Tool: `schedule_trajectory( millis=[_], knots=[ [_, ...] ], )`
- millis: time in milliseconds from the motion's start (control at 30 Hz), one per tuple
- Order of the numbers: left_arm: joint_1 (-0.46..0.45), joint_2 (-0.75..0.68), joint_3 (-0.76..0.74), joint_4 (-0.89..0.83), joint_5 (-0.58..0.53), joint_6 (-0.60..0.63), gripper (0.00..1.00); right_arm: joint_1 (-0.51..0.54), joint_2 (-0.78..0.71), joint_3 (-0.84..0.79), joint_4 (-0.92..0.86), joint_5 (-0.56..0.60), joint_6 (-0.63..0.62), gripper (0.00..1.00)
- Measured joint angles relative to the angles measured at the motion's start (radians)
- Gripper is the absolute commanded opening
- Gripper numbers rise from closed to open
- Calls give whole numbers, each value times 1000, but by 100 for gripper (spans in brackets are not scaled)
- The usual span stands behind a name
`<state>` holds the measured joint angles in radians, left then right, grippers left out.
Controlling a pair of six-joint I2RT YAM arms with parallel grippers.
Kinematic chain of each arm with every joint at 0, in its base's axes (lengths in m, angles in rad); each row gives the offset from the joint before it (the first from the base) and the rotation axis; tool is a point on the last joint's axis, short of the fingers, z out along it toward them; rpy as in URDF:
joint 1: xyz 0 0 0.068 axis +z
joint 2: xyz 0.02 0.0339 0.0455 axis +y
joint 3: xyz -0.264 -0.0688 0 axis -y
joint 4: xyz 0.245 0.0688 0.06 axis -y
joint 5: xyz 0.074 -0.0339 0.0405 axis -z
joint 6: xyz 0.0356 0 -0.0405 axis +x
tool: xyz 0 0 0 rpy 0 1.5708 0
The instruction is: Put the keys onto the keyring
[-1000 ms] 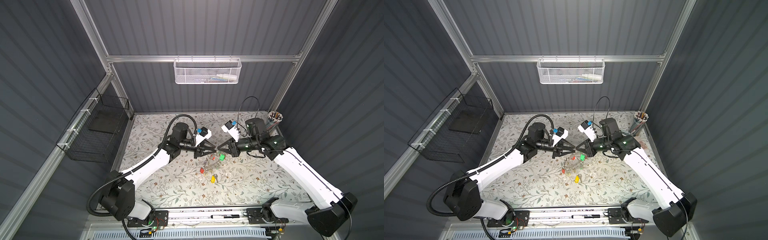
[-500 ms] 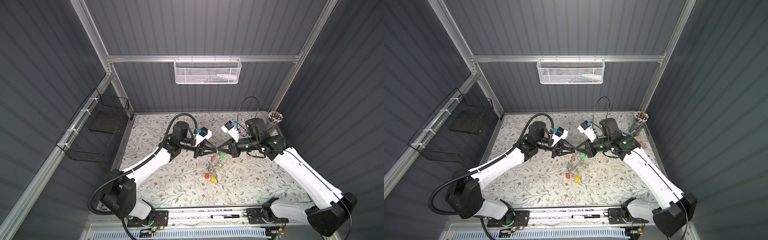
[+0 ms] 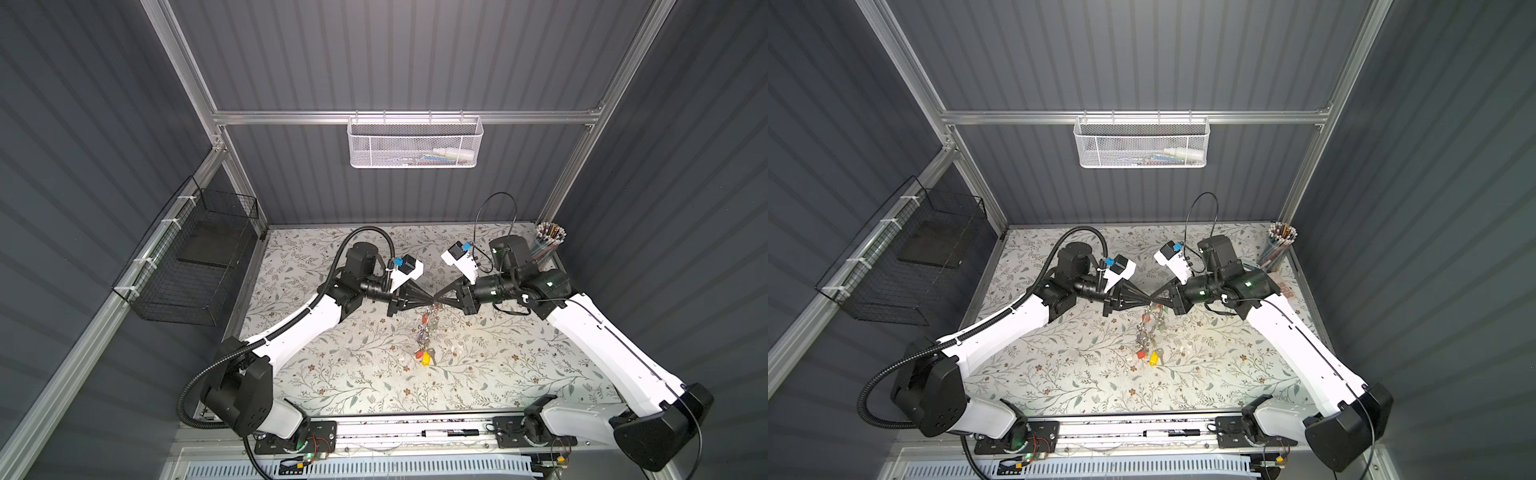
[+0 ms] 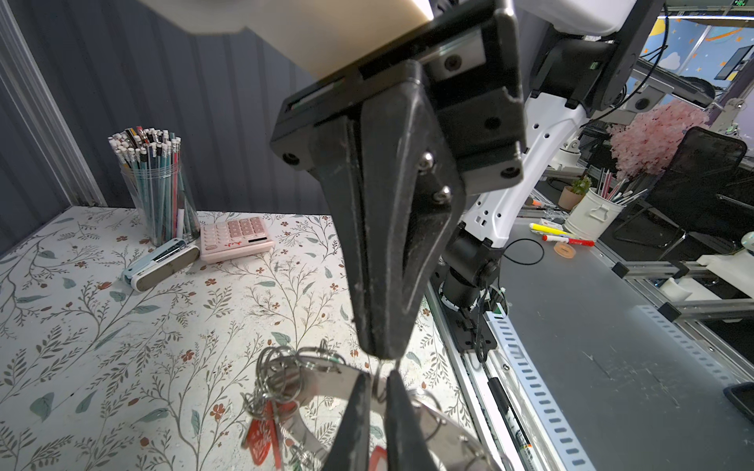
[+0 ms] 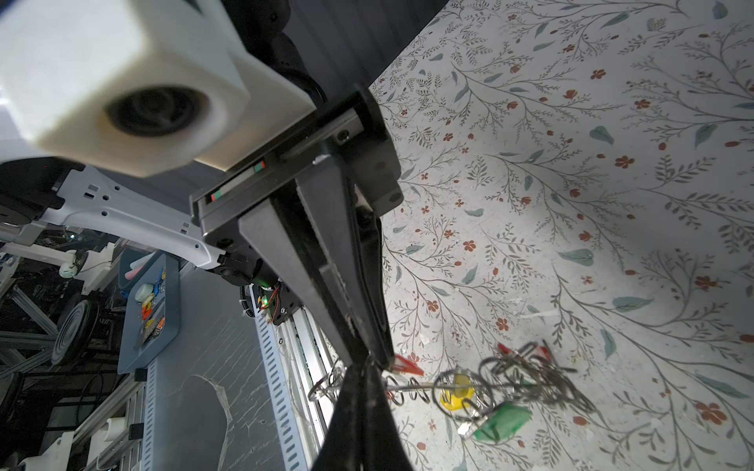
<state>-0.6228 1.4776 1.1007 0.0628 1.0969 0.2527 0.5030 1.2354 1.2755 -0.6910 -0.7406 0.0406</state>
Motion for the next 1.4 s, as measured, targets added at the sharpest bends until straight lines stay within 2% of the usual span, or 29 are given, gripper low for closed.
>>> schedule_trajectory(
  millis=[100,233,467,500,600,667,867,1133,1400],
  knots=[
    [0,0,1,-9,4,6,9,0,2,1,-3,-1,0,0],
    [0,2,2,-20,5,9,0,1,11,6,-14,-9,-1,0],
    [0,0,-7,26,-10,-29,0,-1,17,19,-16,-10,0,0],
    [0,-3,-16,50,-18,-49,0,-2,17,21,-14,-5,0,0],
    [0,-15,-58,139,-36,-117,0,-2,17,23,-11,4,4,11],
    [0,-24,-92,208,-58,-176,0,-3,16,23,-1,8,14,24],
    [-6,-27,-179,407,-158,-371,0,-26,-34,21,51,26,64,39],
    [-21,-82,-298,657,-323,-623,0,-92,-200,-74,153,24,135,41],
    [-94,-146,-378,847,-482,-737,0,-92,-193,-161,264,-34,180,43]
  ],
)
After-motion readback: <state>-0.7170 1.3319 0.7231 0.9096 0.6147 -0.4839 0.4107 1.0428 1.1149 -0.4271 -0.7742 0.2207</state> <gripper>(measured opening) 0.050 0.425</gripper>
